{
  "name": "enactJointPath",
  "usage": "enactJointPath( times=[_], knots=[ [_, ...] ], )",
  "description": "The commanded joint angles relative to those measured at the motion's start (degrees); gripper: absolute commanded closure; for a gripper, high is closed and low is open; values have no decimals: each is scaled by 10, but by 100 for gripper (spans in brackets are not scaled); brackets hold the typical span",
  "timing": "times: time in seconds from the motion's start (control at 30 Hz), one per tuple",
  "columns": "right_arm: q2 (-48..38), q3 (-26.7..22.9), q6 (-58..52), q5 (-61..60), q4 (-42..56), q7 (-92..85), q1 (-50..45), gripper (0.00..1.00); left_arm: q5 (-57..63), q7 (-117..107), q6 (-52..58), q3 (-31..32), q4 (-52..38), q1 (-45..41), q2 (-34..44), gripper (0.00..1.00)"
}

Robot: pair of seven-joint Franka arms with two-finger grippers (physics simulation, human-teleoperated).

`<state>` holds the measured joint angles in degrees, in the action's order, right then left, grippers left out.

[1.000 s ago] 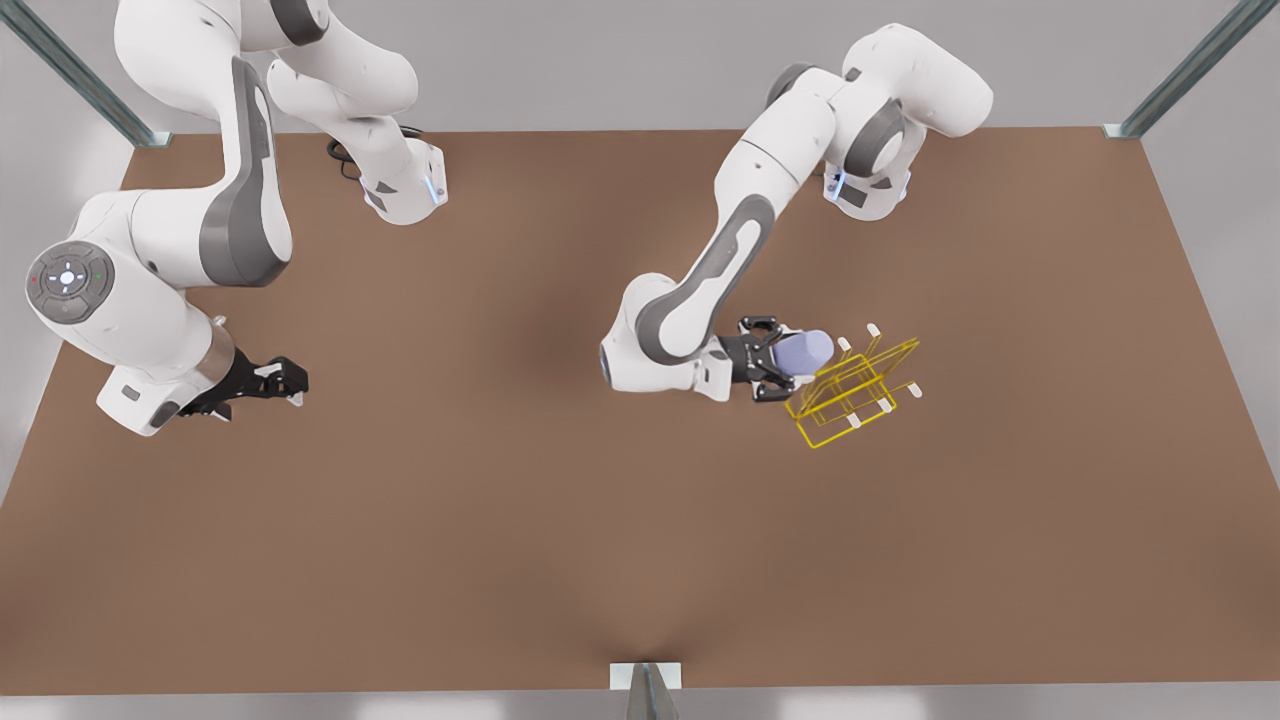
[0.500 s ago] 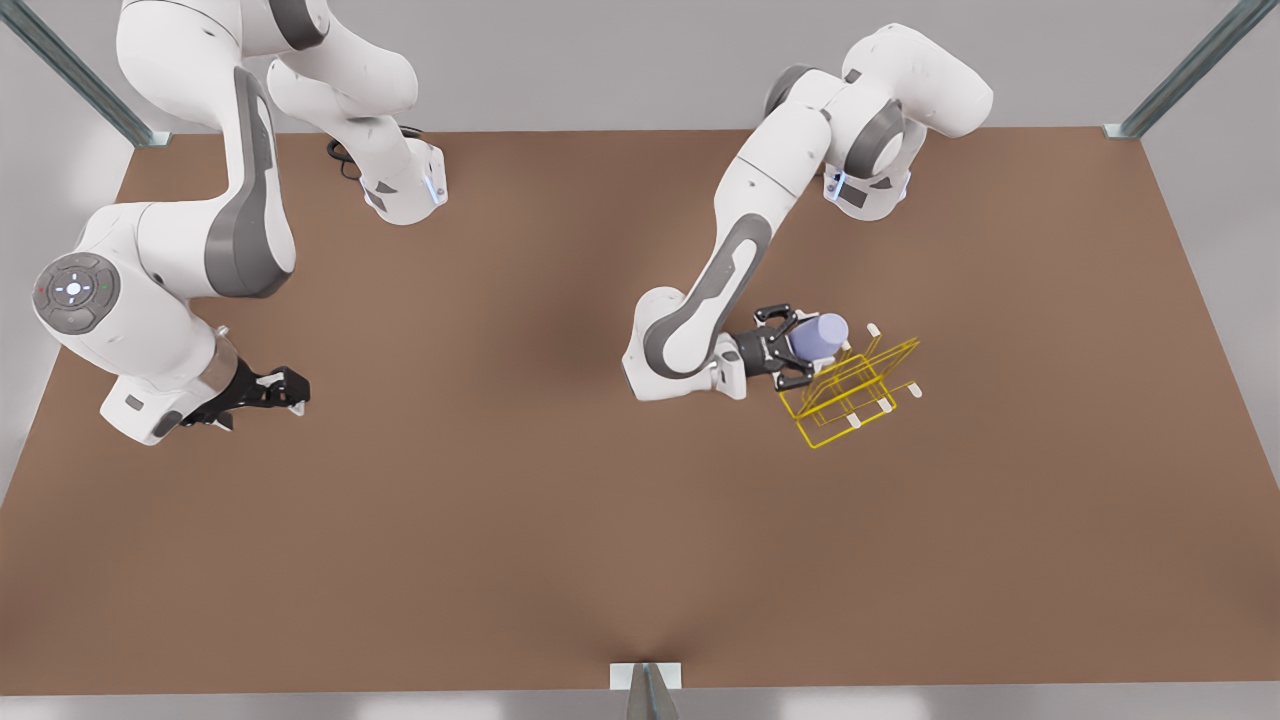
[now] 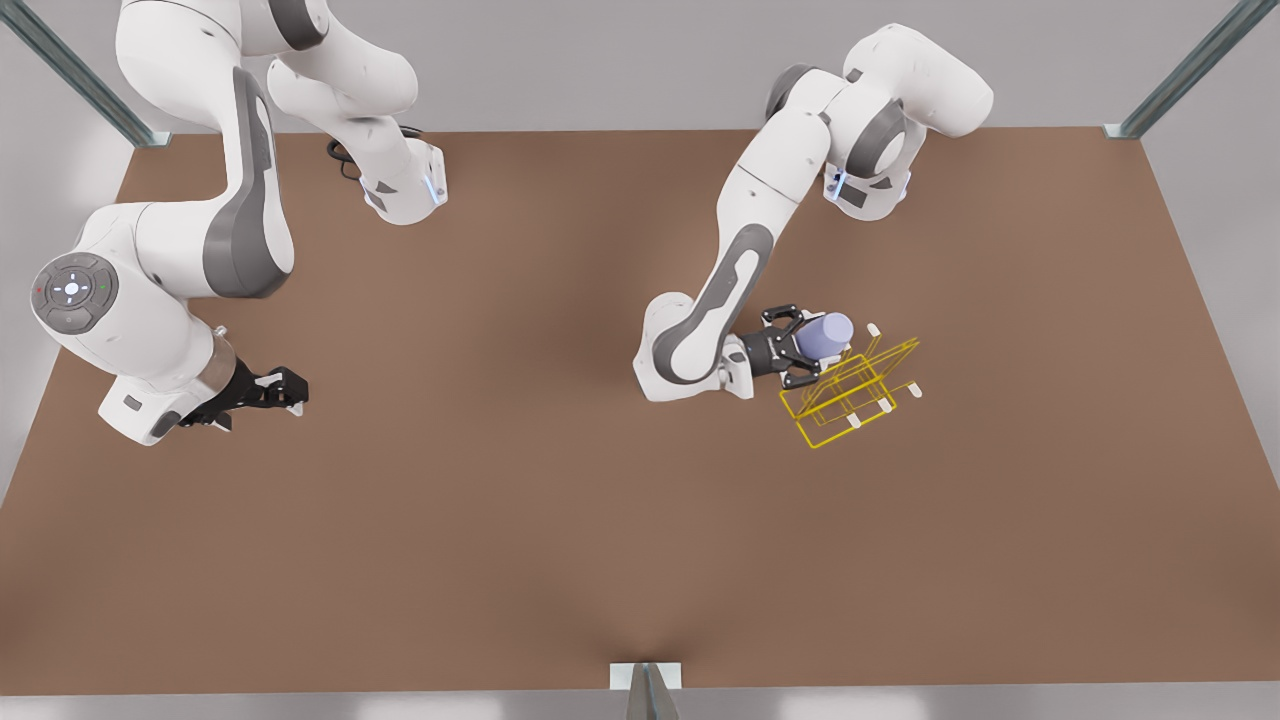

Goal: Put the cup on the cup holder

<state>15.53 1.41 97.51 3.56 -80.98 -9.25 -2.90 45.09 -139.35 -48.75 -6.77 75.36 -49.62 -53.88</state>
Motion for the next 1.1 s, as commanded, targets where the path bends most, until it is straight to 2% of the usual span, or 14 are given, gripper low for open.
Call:
enactJointPath(
  times=[0.0, 0.3, 0.37, 0.7, 0.87, 1.0, 1.03, 1.07],
  knots=[
    [-1, 0, 1, 0, 0, -3, 0, 0, 0, -31, -5, 0, 0, 1, 0, 21],
    [5, 0, 2, 0, 0, -3, -1, 0, 2, -38, -18, -1, 1, 9, -7, 21],
    [5, 0, 2, 0, 0, -3, -2, 0, 1, -38, -17, -1, 1, 8, -8, 0],
    [5, 0, -3, -1, 0, -4, -1, 0, 2, -42, -13, -1, 0, 0, -10, 0],
    [5, 0, -4, -1, 0, -3, 0, 0, -37, -42, -4, 0, -1, -67, -4, 0],
    [3, 0, -2, -4, 6, -3, 1, 0, -85, -25, 8, 6, -14, -135, 52, 0],
    [3, 0, -4, -6, 8, -2, 2, 0, -94, 13, 1, 11, -26, -138, 103, 0],
    [0, 0, -6, -7, 8, 3, -3, 0, -99, 112, -12, 31, -75, -126, 155, 0]
  ],
)
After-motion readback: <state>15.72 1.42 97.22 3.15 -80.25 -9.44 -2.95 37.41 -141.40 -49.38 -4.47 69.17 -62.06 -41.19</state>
